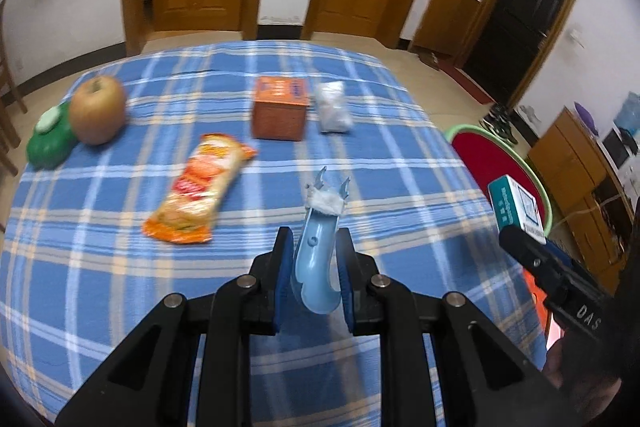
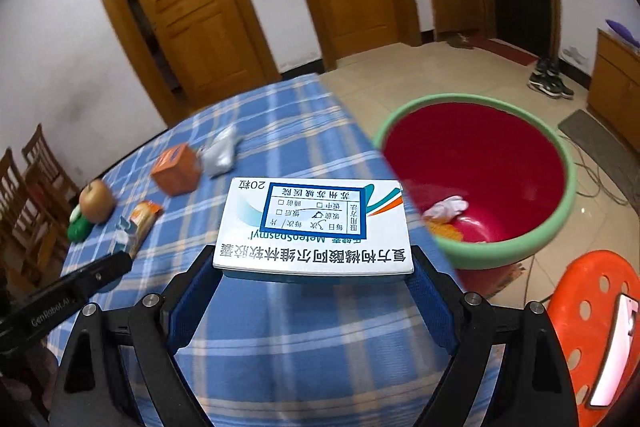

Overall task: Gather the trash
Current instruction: 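Carry the medicine box and blue item over the red bucket and open both tools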

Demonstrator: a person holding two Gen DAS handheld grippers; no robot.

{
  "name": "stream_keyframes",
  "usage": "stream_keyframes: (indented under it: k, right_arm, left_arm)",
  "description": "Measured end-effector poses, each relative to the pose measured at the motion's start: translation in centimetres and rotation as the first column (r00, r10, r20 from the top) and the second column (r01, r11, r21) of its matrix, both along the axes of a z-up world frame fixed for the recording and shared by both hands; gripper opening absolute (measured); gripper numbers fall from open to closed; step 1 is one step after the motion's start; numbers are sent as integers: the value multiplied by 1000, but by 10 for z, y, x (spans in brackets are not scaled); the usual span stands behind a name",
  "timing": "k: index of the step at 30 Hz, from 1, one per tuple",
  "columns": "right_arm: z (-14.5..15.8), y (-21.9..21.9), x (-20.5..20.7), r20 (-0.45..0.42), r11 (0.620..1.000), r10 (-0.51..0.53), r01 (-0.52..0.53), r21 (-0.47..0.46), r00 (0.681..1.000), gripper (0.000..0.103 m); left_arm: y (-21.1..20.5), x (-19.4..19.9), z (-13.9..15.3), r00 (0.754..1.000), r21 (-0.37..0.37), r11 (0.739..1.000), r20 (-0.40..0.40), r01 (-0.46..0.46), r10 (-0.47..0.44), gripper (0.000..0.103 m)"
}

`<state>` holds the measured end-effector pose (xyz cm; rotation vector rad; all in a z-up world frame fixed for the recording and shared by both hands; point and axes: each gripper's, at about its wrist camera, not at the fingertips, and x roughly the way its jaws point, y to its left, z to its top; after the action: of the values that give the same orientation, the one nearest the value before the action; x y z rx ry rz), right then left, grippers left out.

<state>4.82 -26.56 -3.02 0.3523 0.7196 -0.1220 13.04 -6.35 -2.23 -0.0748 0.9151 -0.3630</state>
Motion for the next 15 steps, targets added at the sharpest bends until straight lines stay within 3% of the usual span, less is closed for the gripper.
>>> stream_keyframes:
  k: [15]
  right_arm:
    - [-19, -98, 13, -48, 981, -174, 177, 75, 984, 92]
  left_arm:
    - [-89, 17, 10, 984, 16, 984, -5, 177, -177, 21]
